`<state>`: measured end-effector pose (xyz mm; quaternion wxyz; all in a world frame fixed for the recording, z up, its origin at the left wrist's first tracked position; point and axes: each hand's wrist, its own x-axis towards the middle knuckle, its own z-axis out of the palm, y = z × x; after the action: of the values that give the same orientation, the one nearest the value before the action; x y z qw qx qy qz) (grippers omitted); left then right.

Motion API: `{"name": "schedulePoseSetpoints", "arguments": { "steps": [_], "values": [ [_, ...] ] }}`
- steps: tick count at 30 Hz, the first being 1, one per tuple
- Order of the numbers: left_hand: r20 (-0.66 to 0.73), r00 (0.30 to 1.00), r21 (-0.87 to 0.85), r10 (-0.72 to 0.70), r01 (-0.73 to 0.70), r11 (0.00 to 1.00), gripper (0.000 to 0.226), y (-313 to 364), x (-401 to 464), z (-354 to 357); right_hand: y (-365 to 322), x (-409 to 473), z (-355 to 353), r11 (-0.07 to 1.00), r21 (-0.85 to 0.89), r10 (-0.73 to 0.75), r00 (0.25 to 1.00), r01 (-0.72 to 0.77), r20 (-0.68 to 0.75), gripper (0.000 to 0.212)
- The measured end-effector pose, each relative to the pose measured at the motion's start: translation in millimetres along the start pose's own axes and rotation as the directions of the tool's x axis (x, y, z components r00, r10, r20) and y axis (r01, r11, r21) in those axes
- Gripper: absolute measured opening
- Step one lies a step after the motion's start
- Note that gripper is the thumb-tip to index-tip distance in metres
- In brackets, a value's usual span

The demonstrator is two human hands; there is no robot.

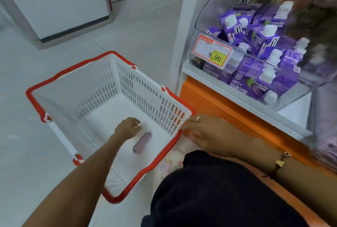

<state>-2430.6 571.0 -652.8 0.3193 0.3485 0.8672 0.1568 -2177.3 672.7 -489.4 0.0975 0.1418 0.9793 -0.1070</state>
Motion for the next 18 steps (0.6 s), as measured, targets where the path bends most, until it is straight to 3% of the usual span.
{"name": "schedulePoseSetpoints", "arguments": {
  "steps": [3,6,9,13,18],
  "values": [
    [-0.161,0.955,-0.011,0.248,-0.253,0.968,0.027,56.6,-45.4,-53.4,-12.9,-26.7,-37.3,1.000,0.007,0.015,1.000,-0.015,-0.016,0.034],
    [-0.278,0.809,0.094,0.518,-0.514,0.853,0.020,124.9,-113.1,-103.8,-24.4,-70.4,-79.2,0.996,-0.075,0.039,0.997,-0.043,-0.061,0.031],
    [-0.321,0.637,0.191,0.701,-0.681,0.706,0.017,196.0,-182.9,-136.0,-28.7,-126.9,-118.1,0.981,-0.166,0.078,0.987,-0.101,-0.137,0.032],
    [-0.283,0.458,0.300,0.843,-0.792,0.531,0.015,288.0,-241.8,-139.8,-19.5,-204.5,-156.7,0.956,-0.145,0.215,0.944,-0.256,-0.250,0.028],
    [-0.192,0.385,0.387,0.903,-0.816,0.430,0.020,382.6,-245.3,-105.7,16.9,-280.2,-169.1,0.852,-0.052,0.457,0.790,-0.521,-0.409,0.027]
  ]
}}
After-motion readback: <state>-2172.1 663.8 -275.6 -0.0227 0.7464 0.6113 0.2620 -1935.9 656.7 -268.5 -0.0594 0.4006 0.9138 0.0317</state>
